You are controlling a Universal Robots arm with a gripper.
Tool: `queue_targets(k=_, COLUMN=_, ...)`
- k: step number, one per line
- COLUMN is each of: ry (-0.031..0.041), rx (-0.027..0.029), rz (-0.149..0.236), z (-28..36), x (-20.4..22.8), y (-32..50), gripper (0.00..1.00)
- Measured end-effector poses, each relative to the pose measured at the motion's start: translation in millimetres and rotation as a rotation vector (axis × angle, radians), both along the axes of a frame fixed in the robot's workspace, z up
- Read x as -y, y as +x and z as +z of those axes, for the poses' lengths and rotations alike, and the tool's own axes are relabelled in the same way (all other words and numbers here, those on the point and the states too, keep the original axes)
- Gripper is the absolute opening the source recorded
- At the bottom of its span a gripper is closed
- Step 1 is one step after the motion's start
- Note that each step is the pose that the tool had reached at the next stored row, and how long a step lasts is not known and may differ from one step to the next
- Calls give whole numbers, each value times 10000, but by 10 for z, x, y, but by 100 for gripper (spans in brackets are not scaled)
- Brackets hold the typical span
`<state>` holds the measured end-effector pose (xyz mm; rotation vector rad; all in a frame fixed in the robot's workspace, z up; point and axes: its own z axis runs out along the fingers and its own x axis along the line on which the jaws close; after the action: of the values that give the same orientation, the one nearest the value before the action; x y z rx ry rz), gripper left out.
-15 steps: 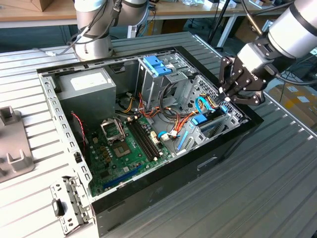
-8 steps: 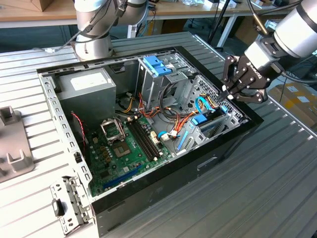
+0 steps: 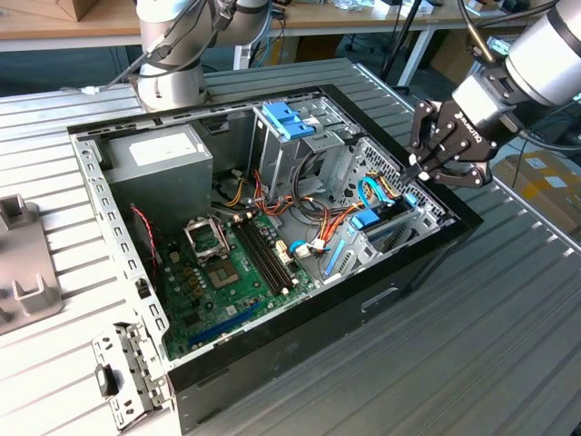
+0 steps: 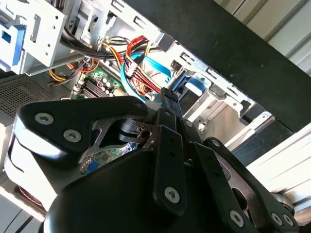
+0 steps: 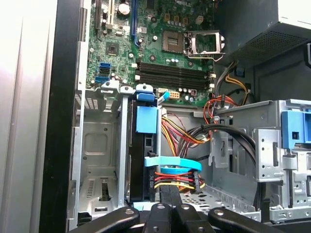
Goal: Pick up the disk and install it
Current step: 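Insert the first disk wire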
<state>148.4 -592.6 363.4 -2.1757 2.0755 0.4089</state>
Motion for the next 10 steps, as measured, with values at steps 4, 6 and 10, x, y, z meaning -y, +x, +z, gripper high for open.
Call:
queue_targets(k=4, ry=-2, rx=-99, rz=-1, z=1, x=0, y=120, gripper=11)
queue_targets(k=6, ry=-2, rx=-122, rz=0, z=1, x=-1, y=146, gripper=11)
queue_targets(k=10, ry=-2, rx=-123, rz=0, z=1, x=-1, y=156, gripper=11)
